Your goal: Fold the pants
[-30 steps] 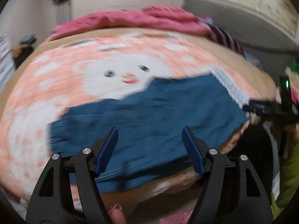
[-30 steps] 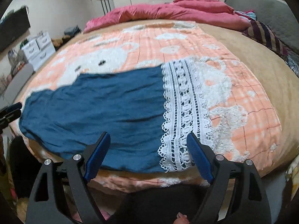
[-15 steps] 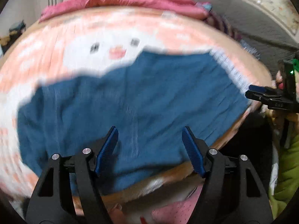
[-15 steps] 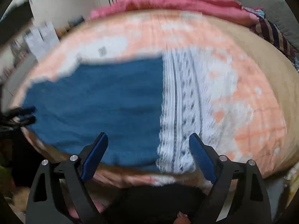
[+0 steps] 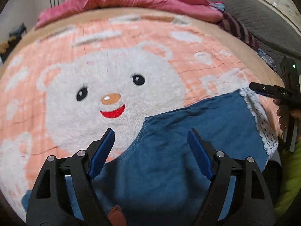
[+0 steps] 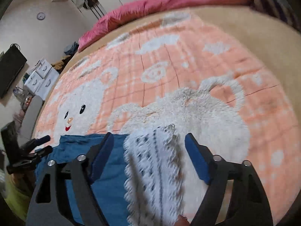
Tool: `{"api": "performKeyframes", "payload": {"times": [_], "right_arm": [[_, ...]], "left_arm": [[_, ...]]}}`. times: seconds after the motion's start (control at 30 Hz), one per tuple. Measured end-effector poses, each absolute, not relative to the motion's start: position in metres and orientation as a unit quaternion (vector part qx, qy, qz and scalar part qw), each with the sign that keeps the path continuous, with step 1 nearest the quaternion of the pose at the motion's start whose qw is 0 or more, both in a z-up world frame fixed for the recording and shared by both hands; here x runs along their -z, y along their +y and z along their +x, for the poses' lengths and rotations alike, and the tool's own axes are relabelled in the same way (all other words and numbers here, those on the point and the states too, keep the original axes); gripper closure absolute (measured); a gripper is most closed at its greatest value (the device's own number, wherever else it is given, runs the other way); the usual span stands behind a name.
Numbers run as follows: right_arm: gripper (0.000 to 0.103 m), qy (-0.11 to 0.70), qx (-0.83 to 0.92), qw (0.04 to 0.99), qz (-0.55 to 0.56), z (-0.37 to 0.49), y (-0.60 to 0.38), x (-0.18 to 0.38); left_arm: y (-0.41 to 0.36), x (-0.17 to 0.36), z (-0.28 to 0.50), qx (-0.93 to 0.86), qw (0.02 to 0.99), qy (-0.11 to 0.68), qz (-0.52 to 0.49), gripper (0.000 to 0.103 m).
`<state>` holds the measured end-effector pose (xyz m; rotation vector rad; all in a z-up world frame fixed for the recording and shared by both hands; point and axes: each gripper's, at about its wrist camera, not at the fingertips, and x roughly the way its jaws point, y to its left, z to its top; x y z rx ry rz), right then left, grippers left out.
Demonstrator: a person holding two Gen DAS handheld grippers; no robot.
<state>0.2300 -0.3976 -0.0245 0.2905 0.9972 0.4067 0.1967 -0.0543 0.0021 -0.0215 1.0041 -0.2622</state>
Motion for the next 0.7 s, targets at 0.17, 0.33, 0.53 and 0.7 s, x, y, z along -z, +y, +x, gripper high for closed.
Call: {"api": "performKeyframes", "payload": {"times": [0.17,0.33,0.53,0.7], "right_arm": [[0.045,0.491,-0.23,0.824,0.163,0.243,-0.396,0.05],[0.054,0.476,-0.243,0.828,0.17,0.237,-0.398,0.053],[0.077,0.451,-0.288,0.835,0.125,0.216,-0.386,0.043],[0.073,0.464,-0.263,0.838,0.113,0.222,-0.388,0.051]], "left_arm": [[-0.053,0.018,0.212,0.125,0.861,0.492,-0.01,0.037],[-0.048,0.036,0.224,0.135,0.85,0.507,-0.037,0.038],[-0.051,0.035,0.224,0.156,0.849,0.503,-0.048,0.053],[-0.055,0.036,0.224,0.162,0.847,0.504,-0.04,0.053]]}}
